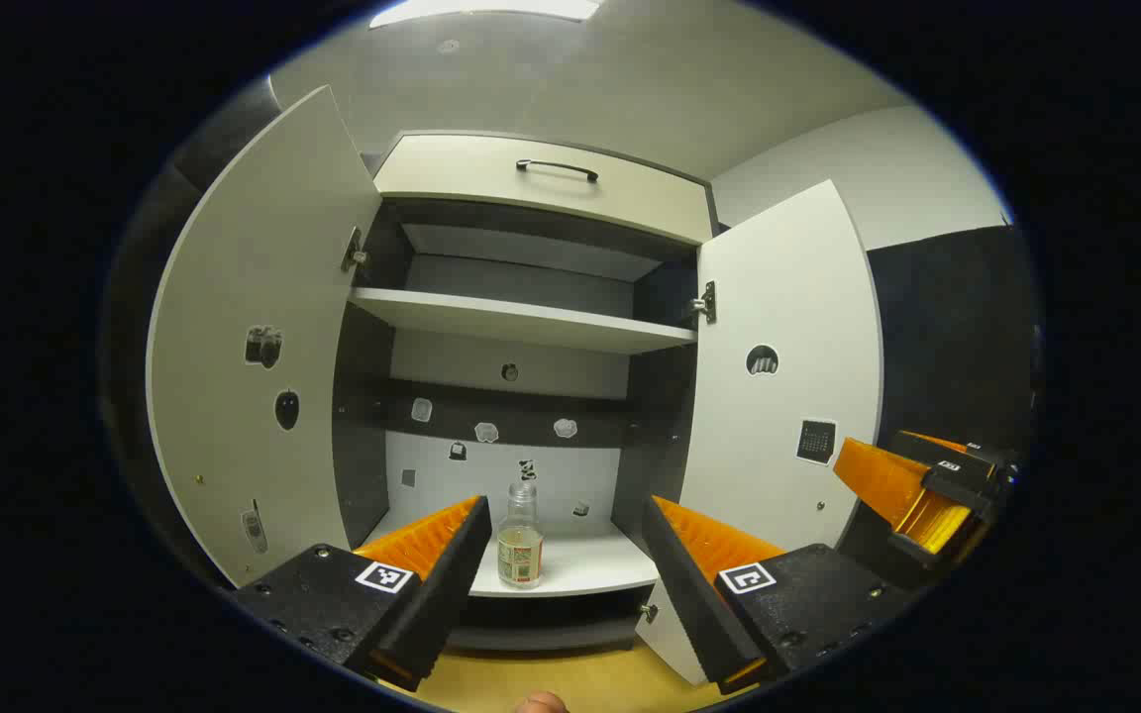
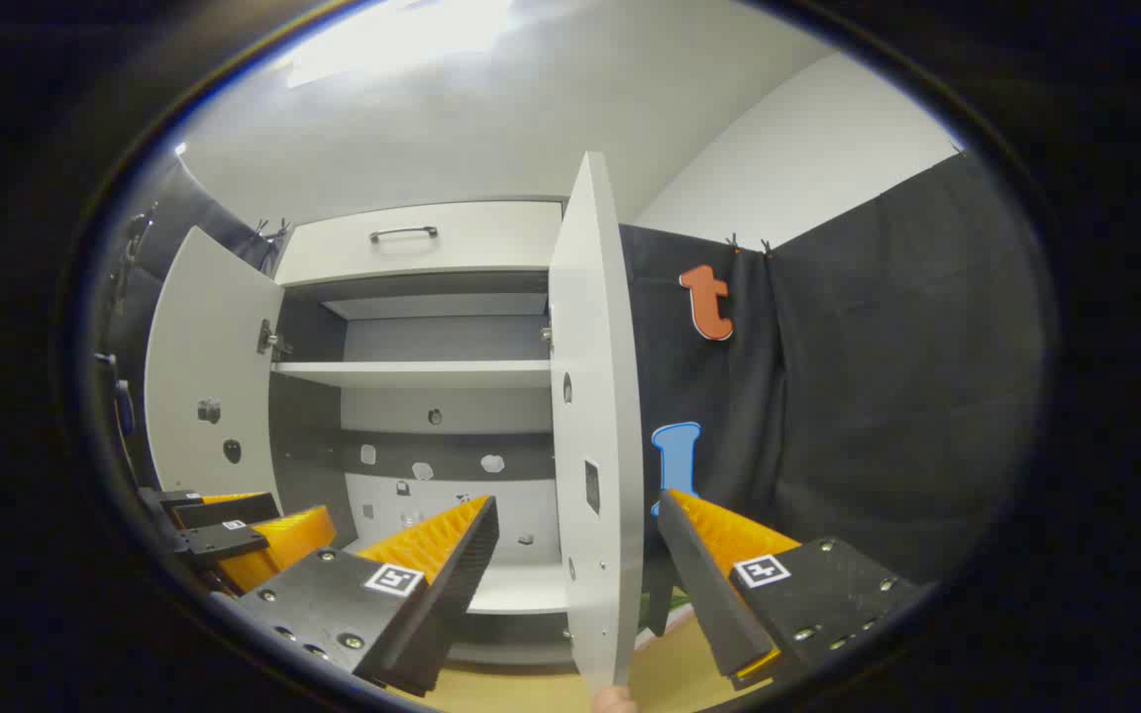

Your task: Grasp the bottle in the cabinet with the left hand and place it on the coaster, then close the right door with the right hand and the left door with the left hand.

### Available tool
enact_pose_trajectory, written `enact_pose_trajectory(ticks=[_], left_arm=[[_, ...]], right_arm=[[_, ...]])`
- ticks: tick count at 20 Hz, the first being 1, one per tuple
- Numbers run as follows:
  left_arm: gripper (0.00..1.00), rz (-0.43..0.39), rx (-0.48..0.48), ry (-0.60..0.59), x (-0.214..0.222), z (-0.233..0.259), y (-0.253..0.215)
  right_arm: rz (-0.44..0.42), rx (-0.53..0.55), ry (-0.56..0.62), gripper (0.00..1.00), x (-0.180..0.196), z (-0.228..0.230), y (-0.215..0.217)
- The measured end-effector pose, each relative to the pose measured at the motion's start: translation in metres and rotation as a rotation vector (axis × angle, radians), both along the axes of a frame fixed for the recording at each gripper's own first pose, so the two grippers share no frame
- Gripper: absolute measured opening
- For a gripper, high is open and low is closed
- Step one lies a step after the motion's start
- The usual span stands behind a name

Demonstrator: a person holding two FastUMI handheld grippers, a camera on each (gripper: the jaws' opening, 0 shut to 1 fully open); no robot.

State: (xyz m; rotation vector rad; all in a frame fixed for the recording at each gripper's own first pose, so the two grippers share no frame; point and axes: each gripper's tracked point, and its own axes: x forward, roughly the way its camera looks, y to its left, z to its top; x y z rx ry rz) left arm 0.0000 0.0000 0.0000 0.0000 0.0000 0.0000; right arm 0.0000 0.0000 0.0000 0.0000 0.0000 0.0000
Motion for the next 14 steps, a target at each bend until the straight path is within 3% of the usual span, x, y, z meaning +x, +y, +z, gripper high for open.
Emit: enact_pose_trajectory(ticks=[14], left_arm=[[0.96,0.019,0.009,0.052,0.034,-0.024,0.019]], right_arm=[[-0.027,-0.017,0.004,0.98,0.006,-0.001,-0.002]])
